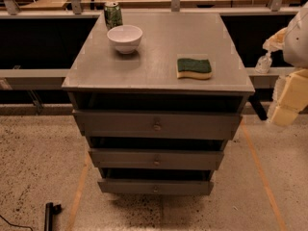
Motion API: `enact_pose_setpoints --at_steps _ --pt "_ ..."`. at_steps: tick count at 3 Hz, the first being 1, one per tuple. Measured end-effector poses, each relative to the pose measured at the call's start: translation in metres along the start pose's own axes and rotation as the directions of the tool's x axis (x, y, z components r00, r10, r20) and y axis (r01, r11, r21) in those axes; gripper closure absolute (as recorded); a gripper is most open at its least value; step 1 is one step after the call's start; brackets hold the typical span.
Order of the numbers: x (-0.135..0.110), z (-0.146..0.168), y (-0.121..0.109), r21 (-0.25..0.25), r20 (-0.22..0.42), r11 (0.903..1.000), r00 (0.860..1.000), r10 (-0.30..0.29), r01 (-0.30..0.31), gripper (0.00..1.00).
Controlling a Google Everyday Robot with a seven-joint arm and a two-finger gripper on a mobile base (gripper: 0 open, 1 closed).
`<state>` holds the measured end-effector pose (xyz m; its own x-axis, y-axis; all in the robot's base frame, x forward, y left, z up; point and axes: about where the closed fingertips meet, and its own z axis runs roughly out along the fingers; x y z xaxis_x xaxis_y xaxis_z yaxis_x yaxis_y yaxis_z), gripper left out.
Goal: Place sponge into white bowl
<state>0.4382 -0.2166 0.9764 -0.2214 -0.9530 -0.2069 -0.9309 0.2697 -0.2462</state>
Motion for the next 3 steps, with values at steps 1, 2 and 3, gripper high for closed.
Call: enact_pose_setpoints --at_steps 1,2,3 --pt "0.0 0.0 0.0 0.0 0.0 1.0 1.0 0.0 0.0 0.0" --pt "-0.006 0.0 -0.005 0.009 0.05 0.9999 0.999 0.007 -0.008 0.0" --pt "-0.038 0.036 -0.041 -0.01 0.234 0.9999 0.972 -0.01 0.013 0.0"
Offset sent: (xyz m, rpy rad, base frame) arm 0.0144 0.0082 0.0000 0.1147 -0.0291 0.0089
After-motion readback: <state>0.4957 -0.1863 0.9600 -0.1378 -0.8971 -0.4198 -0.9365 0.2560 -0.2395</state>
